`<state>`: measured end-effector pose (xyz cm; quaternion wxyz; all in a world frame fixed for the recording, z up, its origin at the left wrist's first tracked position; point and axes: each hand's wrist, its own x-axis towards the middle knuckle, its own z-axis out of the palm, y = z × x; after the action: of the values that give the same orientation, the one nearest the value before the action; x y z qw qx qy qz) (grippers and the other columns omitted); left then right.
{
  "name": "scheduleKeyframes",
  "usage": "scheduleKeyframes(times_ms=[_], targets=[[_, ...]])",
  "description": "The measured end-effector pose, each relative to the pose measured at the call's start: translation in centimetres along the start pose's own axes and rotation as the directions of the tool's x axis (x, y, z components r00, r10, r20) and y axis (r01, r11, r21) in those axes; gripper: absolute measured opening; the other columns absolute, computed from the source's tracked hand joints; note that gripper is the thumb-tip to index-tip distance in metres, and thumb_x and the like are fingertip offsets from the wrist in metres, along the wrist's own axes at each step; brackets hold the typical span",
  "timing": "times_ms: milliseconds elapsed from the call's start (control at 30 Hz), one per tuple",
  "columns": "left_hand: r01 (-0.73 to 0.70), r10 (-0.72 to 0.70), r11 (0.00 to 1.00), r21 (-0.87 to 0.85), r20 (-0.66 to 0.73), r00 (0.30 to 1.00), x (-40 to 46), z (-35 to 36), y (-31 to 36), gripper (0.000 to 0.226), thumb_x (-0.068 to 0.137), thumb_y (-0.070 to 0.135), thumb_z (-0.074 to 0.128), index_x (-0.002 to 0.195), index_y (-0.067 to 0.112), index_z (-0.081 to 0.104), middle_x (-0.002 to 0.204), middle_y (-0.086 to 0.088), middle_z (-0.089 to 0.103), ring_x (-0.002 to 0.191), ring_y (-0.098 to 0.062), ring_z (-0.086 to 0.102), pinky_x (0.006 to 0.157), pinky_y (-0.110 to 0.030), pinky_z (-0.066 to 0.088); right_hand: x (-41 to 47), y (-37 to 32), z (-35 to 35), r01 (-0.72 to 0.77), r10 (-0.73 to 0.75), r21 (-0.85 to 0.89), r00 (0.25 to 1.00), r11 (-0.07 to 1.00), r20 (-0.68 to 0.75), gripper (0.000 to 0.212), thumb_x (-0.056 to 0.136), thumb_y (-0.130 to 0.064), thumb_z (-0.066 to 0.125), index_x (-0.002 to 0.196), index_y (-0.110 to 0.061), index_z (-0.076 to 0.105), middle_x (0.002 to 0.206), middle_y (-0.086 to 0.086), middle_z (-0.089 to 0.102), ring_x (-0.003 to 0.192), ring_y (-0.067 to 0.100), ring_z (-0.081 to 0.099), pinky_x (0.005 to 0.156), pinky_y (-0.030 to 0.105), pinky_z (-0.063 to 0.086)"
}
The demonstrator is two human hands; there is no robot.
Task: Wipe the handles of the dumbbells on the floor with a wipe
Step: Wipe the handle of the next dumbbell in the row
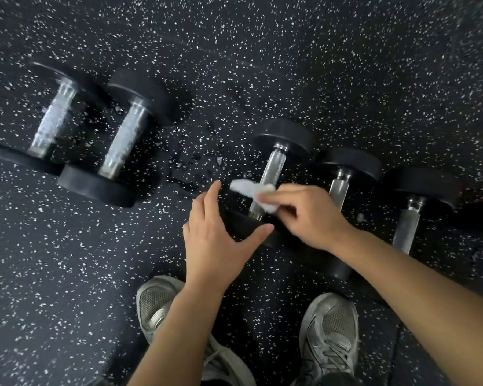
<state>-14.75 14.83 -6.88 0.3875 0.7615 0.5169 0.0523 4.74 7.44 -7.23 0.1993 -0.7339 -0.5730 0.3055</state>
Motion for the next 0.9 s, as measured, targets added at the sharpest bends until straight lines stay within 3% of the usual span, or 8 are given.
scheduleKeyframes(times_ms=[67, 100, 200, 300, 533, 667, 800, 900], targets=[[-0.011, 0.011, 1.0, 0.023, 0.014, 1.0, -0.1, 0.3, 0.3, 0.12, 0.064, 0.086, 0.066, 0.159, 0.029, 0.019, 0.156, 0.004, 0.035, 0.143, -0.017, 0.038, 0.118, -0.044, 0.031, 0.0, -0.5, -0.7, -0.011, 0.007, 0.025, 0.984, 1.0, 0.177, 0.043, 0.092, -0.011, 0.066, 0.126, -0.038, 0.071, 0.117, -0.017, 0.072, 0.096, 0.006, 0.069, 0.089, 0.035, 0.057], [-0.021, 0.02, 0.999, 0.039, 0.019, 1.0, -0.1, 0.4, 0.5, 0.122, 0.064, 0.087, 0.066, 0.16, 0.028, 0.019, 0.156, 0.004, 0.035, 0.144, -0.017, 0.036, 0.118, -0.044, 0.031, 0.4, -0.6, -1.1, -0.031, 0.022, 0.038, 0.976, 0.999, 0.215, 0.042, 0.093, -0.012, 0.066, 0.125, -0.039, 0.071, 0.114, -0.017, 0.073, 0.093, 0.006, 0.07, 0.089, 0.037, 0.057], [-0.069, 0.067, 0.993, 0.094, 0.024, 0.997, -0.3, 0.1, 0.8, 0.12, 0.067, 0.093, 0.056, 0.16, 0.027, 0.018, 0.156, 0.004, 0.035, 0.145, -0.017, 0.035, 0.118, -0.046, 0.032, 1.6, -0.8, -1.9, -0.065, 0.052, 0.164, 0.996, 0.984, 0.078, 0.039, 0.095, -0.013, 0.066, 0.125, -0.038, 0.072, 0.087, -0.02, 0.068, 0.061, 0.013, 0.059, 0.065, 0.04, 0.056], [-0.075, 0.08, 0.993, 0.089, -0.047, 0.996, -0.1, -1.3, 0.6, 0.11, 0.075, 0.092, 0.048, 0.159, 0.025, 0.022, 0.152, 0.004, 0.04, 0.141, -0.018, 0.039, 0.117, -0.045, 0.034, 2.9, -1.8, -1.4, -0.026, 0.04, 0.232, 0.998, 0.972, -0.056, 0.044, 0.095, -0.007, 0.066, 0.128, -0.036, 0.07, 0.074, -0.023, 0.058, 0.06, 0.009, 0.048, 0.061, 0.03, 0.049], [-0.115, 0.144, 0.976, 0.185, -0.15, 0.978, 2.7, -6.3, -0.4, 0.095, 0.087, 0.08, 0.051, 0.158, 0.021, 0.028, 0.15, 0.0, 0.046, 0.137, -0.021, 0.046, 0.115, -0.046, 0.036, 5.8, -4.7, -0.1, 0.033, -0.009, 0.285, 0.996, 0.958, -0.083, 0.043, 0.095, -0.009, 0.067, 0.127, -0.037, 0.071, 0.08, -0.026, 0.059, 0.061, 0.012, 0.048, 0.06, 0.024, 0.043], [-0.109, 0.167, 0.951, 0.289, -0.185, 0.969, 4.7, -10.2, -2.0, 0.082, 0.095, 0.07, 0.052, 0.157, 0.021, 0.031, 0.149, -0.004, 0.047, 0.137, -0.025, 0.044, 0.113, -0.048, 0.033, 7.3, -5.9, 0.6, 0.032, 0.008, 0.3, 0.991, 0.953, -0.131, 0.039, 0.097, -0.016, 0.067, 0.127, -0.04, 0.07, 0.092, -0.006, 0.071, 0.058, 0.014, 0.047, 0.055, 0.03, 0.043], [-0.017, 0.143, 0.92, 0.392, -0.296, 0.945, 6.2, -13.7, -5.5, 0.064, 0.101, 0.054, 0.051, 0.152, 0.017, 0.04, 0.142, -0.01, 0.05, 0.132, -0.028, 0.044, 0.11, -0.05, 0.034, 8.1, -7.1, 2.3, 0.021, 0.032, 0.336, 0.988, 0.942, -0.152, 0.033, 0.099, -0.022, 0.065, 0.125, -0.04, 0.071, 0.087, -0.017, 0.068, 0.051, 0.014, 0.043, 0.046, 0.025, 0.036], [0.111, 0.048, 0.916, 0.385, -0.381, 0.923, 6.7, -15.1, -7.8, 0.06, 0.101, 0.045, 0.055, 0.151, 0.016, 0.04, 0.144, -0.013, 0.048, 0.134, -0.033, 0.042, 0.111, -0.053, 0.032, 7.9, -7.5, 3.8, 0.017, 0.032, 0.342, 0.99, 0.94, -0.138, 0.035, 0.099, -0.019, 0.065, 0.127, -0.038, 0.07, 0.088, -0.018, 0.068, 0.049, 0.012, 0.042, 0.044, 0.023, 0.033]])
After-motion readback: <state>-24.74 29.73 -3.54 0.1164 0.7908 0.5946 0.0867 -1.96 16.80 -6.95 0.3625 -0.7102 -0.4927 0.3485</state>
